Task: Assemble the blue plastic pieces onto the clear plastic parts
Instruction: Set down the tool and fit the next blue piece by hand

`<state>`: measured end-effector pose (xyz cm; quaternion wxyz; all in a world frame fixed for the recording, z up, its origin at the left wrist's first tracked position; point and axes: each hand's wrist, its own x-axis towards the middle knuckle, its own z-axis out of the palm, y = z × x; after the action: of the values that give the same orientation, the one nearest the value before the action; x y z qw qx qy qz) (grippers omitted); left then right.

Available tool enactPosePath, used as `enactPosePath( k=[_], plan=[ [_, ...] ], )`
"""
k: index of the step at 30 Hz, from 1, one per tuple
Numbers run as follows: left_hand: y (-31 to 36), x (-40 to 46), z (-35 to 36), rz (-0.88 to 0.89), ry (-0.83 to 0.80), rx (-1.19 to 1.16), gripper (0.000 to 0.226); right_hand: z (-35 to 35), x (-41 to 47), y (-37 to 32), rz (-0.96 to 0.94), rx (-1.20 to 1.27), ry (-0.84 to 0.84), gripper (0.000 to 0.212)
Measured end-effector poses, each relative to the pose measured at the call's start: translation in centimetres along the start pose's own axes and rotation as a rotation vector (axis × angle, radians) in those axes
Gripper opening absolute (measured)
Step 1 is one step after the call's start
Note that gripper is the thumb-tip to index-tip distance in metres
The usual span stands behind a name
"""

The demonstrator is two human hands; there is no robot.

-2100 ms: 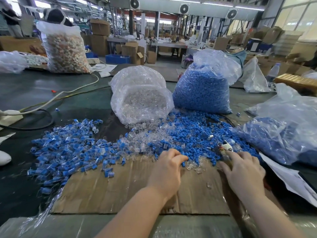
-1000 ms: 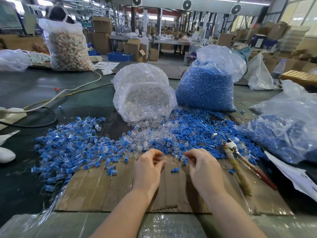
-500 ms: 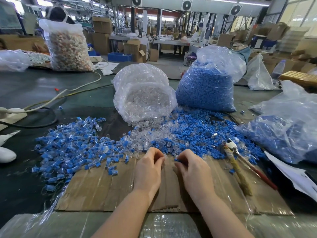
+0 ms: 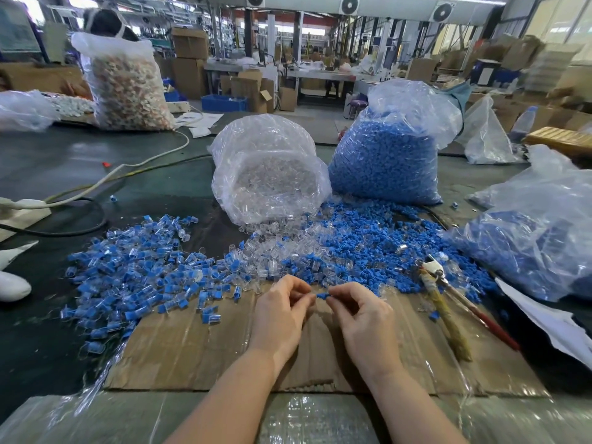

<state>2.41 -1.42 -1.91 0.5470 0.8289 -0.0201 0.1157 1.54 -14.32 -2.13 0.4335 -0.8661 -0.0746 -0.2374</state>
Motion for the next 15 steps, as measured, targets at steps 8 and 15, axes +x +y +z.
enactPosePath(
  k=[8, 15],
  plan=[
    [0.00, -0.06, -0.16, 0.014, -0.057, 0.021, 0.022, -0.14, -0.21, -0.41, -0.100, -0.122, -0.012, 0.007],
    [0.06, -0.13, -0.24, 0.016, -0.082, 0.013, 0.021, 0.08, -0.26, -0.35, -0.132, -0.173, -0.017, 0.008]
  ],
)
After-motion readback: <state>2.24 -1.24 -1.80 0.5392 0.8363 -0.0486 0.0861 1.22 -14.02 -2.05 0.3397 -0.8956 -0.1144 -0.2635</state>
